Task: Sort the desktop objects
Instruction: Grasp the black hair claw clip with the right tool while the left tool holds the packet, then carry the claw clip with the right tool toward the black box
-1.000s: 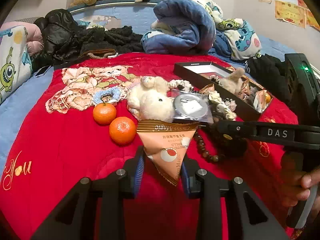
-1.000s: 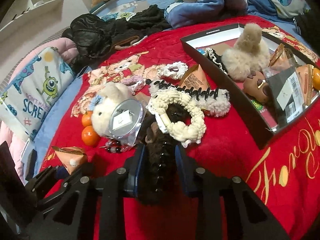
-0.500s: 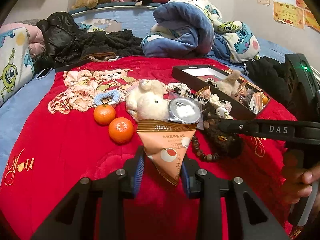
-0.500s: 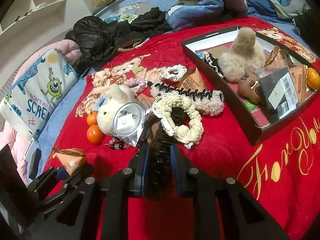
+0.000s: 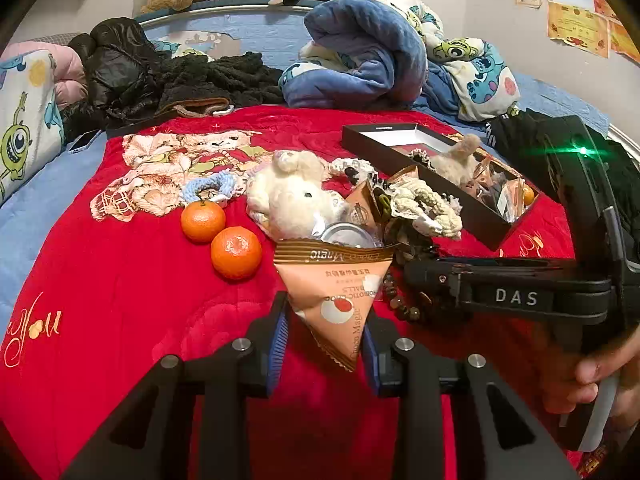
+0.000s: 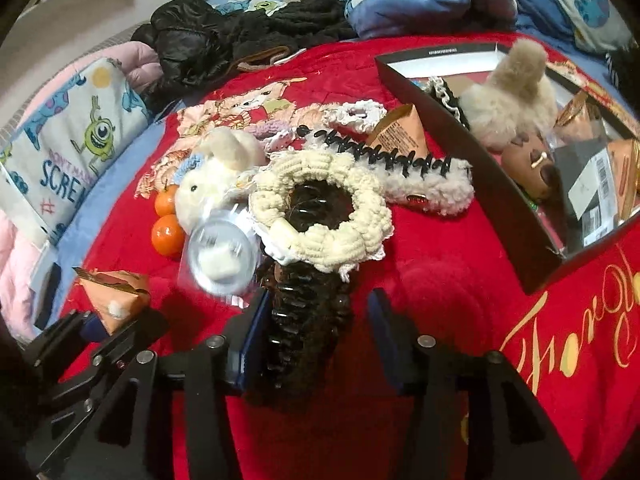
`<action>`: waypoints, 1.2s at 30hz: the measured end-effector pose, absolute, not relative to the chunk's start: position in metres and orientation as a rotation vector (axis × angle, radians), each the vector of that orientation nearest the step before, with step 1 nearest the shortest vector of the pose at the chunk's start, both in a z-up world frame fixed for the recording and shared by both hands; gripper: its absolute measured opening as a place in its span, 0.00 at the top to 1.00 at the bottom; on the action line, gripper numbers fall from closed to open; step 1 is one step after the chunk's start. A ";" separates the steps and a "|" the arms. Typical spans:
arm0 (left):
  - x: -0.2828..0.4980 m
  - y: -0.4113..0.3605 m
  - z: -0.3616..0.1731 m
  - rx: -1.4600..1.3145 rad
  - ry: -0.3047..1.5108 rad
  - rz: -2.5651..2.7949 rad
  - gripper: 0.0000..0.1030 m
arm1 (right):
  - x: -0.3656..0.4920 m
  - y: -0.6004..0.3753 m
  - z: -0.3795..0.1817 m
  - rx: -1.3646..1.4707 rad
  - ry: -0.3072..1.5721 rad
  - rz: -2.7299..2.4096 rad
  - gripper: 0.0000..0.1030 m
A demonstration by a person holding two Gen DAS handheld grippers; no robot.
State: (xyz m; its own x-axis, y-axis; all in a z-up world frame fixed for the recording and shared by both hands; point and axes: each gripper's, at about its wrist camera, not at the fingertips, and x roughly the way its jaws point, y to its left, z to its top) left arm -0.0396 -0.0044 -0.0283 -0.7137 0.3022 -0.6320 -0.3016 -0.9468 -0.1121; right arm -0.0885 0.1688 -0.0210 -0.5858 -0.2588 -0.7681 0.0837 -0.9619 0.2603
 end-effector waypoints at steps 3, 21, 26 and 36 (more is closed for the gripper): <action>-0.040 -0.005 -0.028 -0.975 -0.001 2.640 0.68 | -0.087 0.168 -0.018 1.299 -0.265 -2.624 0.70; -0.033 -0.002 -0.014 -0.916 -0.028 2.656 0.68 | -0.068 0.186 0.012 1.130 -0.471 -2.536 0.81; -0.031 0.008 -0.009 -0.899 -0.035 2.649 0.68 | -0.062 0.194 0.017 1.100 -0.505 -2.530 0.81; -0.025 0.048 -0.001 -0.874 -0.006 2.609 0.68 | -0.044 0.230 0.032 1.032 -0.562 -2.572 0.80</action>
State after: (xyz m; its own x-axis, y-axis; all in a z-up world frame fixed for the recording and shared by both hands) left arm -0.0249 0.0482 -0.0012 -0.7308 0.3619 -0.5788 -0.3595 -0.9248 -0.1245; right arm -0.0439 0.2303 0.0320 -0.6911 -0.4224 -0.5864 0.1391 -0.8740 0.4656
